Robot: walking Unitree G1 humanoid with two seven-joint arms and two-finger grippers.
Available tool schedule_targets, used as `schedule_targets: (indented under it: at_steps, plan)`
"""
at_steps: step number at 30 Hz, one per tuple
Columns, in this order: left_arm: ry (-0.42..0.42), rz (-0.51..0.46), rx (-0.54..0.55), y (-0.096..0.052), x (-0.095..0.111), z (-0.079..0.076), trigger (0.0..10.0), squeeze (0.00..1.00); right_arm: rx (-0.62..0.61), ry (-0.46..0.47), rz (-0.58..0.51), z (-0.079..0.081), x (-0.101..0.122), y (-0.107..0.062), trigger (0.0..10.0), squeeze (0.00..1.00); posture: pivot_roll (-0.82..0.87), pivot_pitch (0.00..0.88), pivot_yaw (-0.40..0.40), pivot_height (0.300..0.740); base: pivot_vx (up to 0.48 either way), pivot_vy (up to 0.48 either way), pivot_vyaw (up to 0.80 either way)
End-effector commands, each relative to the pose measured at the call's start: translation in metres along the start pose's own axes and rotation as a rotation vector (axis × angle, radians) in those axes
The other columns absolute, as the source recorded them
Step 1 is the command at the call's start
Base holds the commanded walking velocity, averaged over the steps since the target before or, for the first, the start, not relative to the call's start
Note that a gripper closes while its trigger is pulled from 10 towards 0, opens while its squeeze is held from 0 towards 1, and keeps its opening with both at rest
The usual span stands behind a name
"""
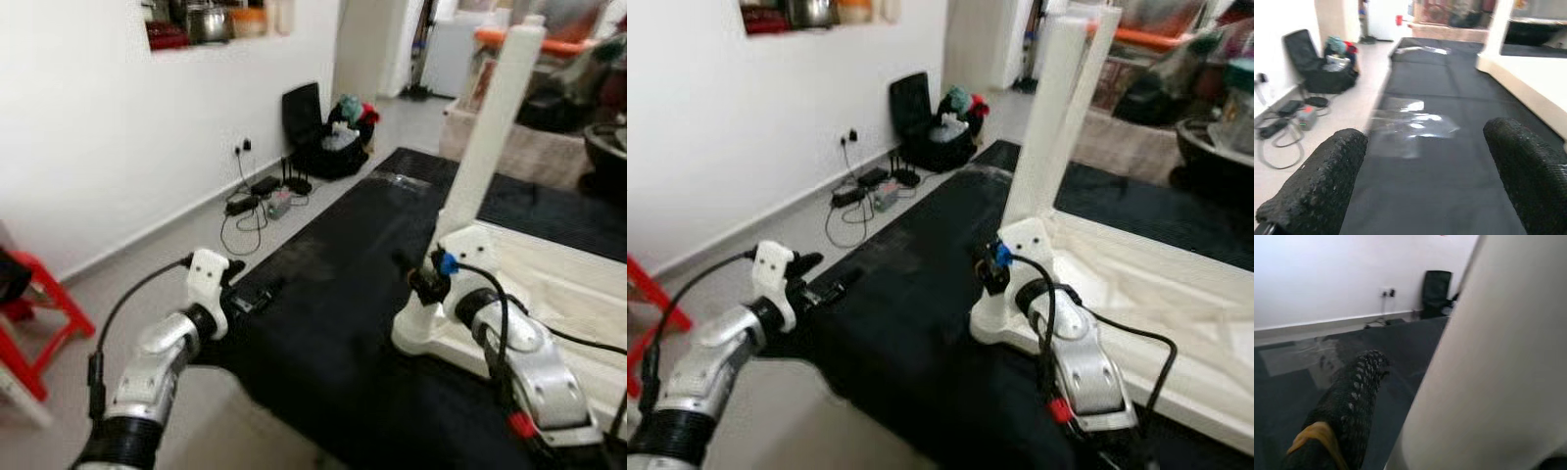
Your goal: Building children table
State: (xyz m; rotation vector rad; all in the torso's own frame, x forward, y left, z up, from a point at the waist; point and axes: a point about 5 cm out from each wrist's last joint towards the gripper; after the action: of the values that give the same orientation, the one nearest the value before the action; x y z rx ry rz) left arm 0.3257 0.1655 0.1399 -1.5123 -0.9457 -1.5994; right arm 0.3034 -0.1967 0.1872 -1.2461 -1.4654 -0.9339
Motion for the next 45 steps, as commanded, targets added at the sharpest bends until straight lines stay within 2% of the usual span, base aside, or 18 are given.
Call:
schedule_targets:
  at_steps: [1,6,11,13,15,17,18,23,33,45]
  plan:
    - [0.008,0.020,0.017,-0.002,-0.002,0.004,10.0,0.00,0.045,-0.001,-0.035,0.012,0.006,0.003,10.0,0.00,0.04,0.000,-0.103,0.740,0.000,0.000,0.00]
    - [0.009,0.023,0.024,-0.002,-0.002,0.004,10.0,0.00,0.010,0.037,-0.010,0.010,0.004,0.005,10.0,0.00,0.04,0.000,-0.103,0.740,0.000,0.000,0.00]
    - [0.009,0.028,0.030,-0.002,-0.004,0.005,10.0,0.00,-0.062,0.165,0.028,0.012,-0.001,0.002,10.0,0.00,0.04,0.000,-0.105,0.740,0.000,0.000,-0.74]
    - [0.009,0.031,0.030,-0.003,-0.004,0.004,10.0,0.00,-0.081,0.187,0.051,0.013,-0.005,0.000,10.0,0.00,0.04,0.000,-0.105,0.740,0.000,0.000,-0.80]
    - [0.009,0.031,0.030,-0.003,-0.004,0.004,10.0,0.00,-0.081,0.187,0.051,0.013,-0.005,0.000,10.0,0.00,0.04,0.000,-0.105,0.740,0.000,0.000,-0.80]
    - [0.010,0.035,0.031,-0.002,-0.005,0.004,10.0,0.00,-0.150,0.194,0.120,0.013,-0.021,-0.005,10.0,0.00,0.03,0.000,-0.105,0.740,0.000,0.000,0.00]
    - [0.011,0.036,0.033,-0.002,-0.006,0.003,10.0,0.00,-0.176,0.169,0.147,0.012,-0.027,-0.007,10.0,0.00,0.03,0.000,-0.105,0.740,0.000,0.000,0.00]
    - [0.012,0.039,0.036,-0.001,-0.007,0.004,10.0,0.00,-0.195,0.146,0.168,0.010,-0.031,-0.008,10.0,0.00,0.03,0.000,-0.102,0.740,0.000,0.000,0.00]
    - [-0.011,0.048,0.049,-0.001,-0.008,0.005,10.0,0.00,-0.124,0.224,0.130,0.023,-0.020,-0.006,10.0,0.00,0.03,0.000,-0.106,0.740,0.000,0.000,-0.68]
    - [-0.016,0.043,0.044,0.000,-0.007,0.005,10.0,0.00,-0.114,0.315,0.081,0.029,-0.013,-0.006,10.0,0.00,0.02,0.000,-0.099,0.740,0.000,0.432,-0.14]
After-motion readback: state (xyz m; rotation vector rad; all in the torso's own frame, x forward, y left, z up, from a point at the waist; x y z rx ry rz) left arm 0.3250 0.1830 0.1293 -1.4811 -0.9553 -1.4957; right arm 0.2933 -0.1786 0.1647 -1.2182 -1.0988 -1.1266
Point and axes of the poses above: a point about 5 cm out from each wrist's last joint towards the gripper, its own y axis pointing out of the wrist towards the gripper, its own x axis along the axis of the wrist's last joint, z = x × y, and after that the axes turned 1 degree about y, right-handed
